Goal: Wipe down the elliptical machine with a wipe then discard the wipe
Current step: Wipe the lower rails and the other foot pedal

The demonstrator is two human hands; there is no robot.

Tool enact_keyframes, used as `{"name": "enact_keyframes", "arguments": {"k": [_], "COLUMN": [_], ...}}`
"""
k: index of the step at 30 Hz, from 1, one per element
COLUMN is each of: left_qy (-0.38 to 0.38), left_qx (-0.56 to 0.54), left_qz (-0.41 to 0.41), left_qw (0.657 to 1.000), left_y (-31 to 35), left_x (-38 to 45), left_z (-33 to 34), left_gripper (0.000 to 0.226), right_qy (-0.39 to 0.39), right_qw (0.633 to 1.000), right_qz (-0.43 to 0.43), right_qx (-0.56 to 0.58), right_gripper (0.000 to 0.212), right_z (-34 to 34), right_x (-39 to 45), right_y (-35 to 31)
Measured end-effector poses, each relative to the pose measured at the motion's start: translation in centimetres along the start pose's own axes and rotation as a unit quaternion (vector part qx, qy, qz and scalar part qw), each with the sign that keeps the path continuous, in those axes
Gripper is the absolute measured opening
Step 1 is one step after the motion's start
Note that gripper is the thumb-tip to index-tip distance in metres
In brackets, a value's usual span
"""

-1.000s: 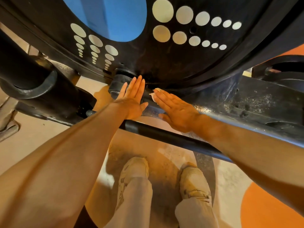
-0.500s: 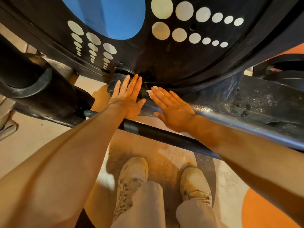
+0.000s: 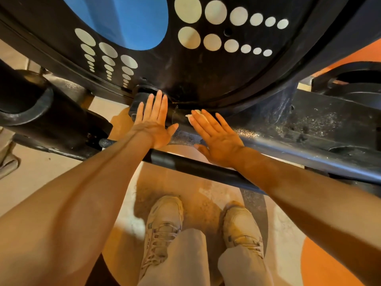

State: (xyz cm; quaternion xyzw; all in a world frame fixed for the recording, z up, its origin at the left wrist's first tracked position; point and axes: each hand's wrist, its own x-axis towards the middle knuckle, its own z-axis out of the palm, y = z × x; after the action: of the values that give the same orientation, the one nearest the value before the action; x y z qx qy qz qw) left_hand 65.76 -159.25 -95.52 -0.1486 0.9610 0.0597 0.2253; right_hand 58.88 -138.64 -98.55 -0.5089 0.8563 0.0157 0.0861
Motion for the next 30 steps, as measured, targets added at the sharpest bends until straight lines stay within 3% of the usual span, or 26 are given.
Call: {"name": "enact_keyframes", "arguments": {"k": [6,17,26,30], "left_qy": [-0.013,-0.015,-0.027,-0.033], "left_qx": [-0.005,0.011,0.021,0.028], "left_qz": [0.032,0.042,0.034,0.029], "left_qw": [0.999,0.999,0.999,0.999], "left_y": [0.1,0.1,0.2,0.2], "left_x": [0.0,0.3,0.5,0.5], "left_z": [-0.2,0.0,0.0,-0.1], "left_gripper": [0.078,0.084,0.086,0.087], "right_qy": [-0.010,-0.018,-0.081,-0.045], "right_qw": [0.998,1.000,0.995,0.998], "right_qz": [-0.039,-0.001,0.052,0.030], "right_qx": [-0.051,0.020,-0.024,-0.041], "right_gripper": [0.067,0.071,0.073,0.075], "right_z": [0.1,-0.6,-0.9,-0.7], "right_x": [-2.9,-3.0,-9.7,-7.9], "right_y": [2.2,2.0,6.7,5.5]}}
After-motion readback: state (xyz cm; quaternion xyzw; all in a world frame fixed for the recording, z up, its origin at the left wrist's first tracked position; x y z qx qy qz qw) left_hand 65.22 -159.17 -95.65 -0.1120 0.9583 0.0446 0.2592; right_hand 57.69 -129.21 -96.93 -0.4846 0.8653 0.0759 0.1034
